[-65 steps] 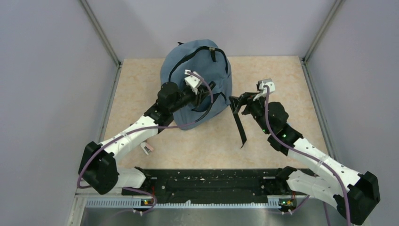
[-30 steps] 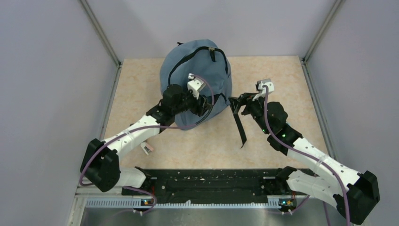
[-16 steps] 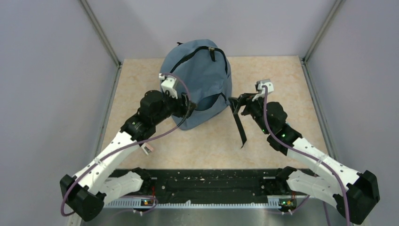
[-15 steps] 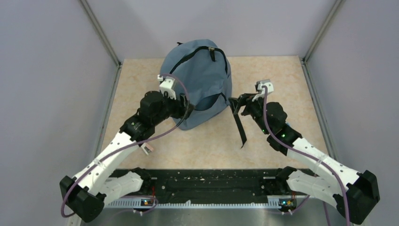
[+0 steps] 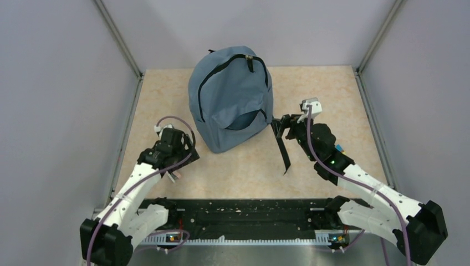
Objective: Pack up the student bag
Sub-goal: Pick up the stationery from the center of the board.
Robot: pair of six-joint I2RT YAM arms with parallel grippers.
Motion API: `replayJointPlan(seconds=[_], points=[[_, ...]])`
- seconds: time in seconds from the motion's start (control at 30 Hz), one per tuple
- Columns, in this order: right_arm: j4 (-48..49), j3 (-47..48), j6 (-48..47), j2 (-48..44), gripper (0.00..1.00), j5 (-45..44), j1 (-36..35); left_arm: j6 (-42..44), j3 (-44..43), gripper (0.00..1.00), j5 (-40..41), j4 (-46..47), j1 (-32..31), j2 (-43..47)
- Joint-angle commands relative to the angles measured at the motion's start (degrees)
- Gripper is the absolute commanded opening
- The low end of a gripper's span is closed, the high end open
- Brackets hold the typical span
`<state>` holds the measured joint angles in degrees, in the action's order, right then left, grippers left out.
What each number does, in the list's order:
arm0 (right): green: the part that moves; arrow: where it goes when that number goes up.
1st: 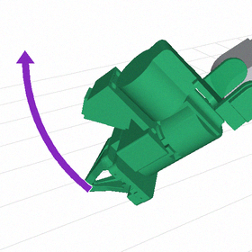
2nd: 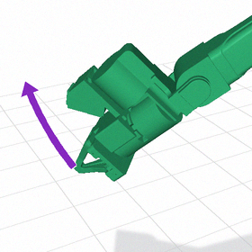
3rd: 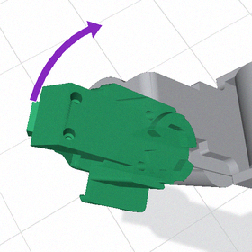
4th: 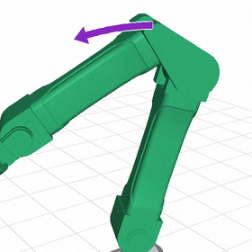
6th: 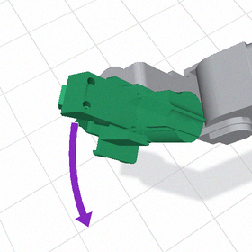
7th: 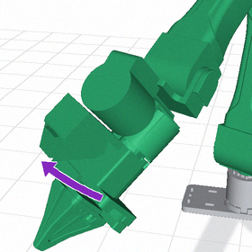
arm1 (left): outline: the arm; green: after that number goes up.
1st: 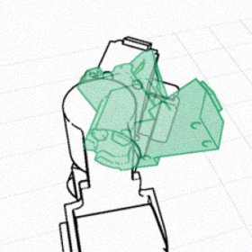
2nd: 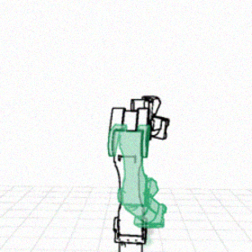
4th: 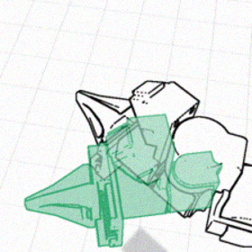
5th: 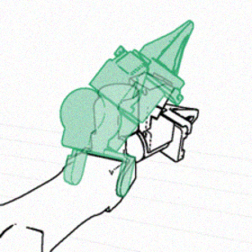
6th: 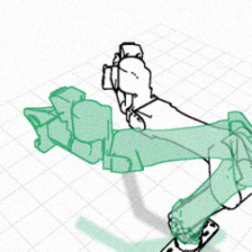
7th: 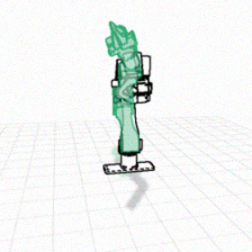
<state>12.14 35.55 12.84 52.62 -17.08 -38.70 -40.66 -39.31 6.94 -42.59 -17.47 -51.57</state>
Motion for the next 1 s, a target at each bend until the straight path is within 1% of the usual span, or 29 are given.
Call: replayJointPlan(seconds=[0.0,0.1,0.27,0.37,0.43,0.63,0.77,0.97], points=[[1.48,-0.42,-0.74,-2.14,0.77,-1.59,0.55,-6.45,0.28,0.88,6.93,-3.03,2.8,-4.42],[1.4,-0.73,-0.54,-2.42,0.77,-1.56,0.58,-9.0,0.6,0.89,10.06,-2.73,3.81,-5.72],[1.48,-0.66,-0.43,-2.34,0.78,-1.57,0.6,-12.52,2.65,0.89,14.88,-3.23,4.38,-4.36],[1.61,-0.66,-0.32,-1.9,0.78,-1.29,0.65,-14.63,3.52,0.95,17.81,-5.05,4.76,-2.13],[1.74,-0.55,-0.01,-1.38,0.78,-1.0,0.64,-14.6,4.7,0.96,17.81,-4.69,5.61,-0.98],[2.18,-0.26,0.59,0.09,0.78,0.49,0.64,-14.56,7.64,0.96,14.91,-3.25,7.82,-2.31],[2.19,-0.05,0.73,0.51,0.78,0.79,0.68,-14.34,9.24,0.9,12.17,-0.27,8.38,-4.3],[2.32,-0.02,0.86,0.76,0.78,0.89,0.6,-14.07,9.64,0.66,12.76,0.93,8.42,-5.15]])
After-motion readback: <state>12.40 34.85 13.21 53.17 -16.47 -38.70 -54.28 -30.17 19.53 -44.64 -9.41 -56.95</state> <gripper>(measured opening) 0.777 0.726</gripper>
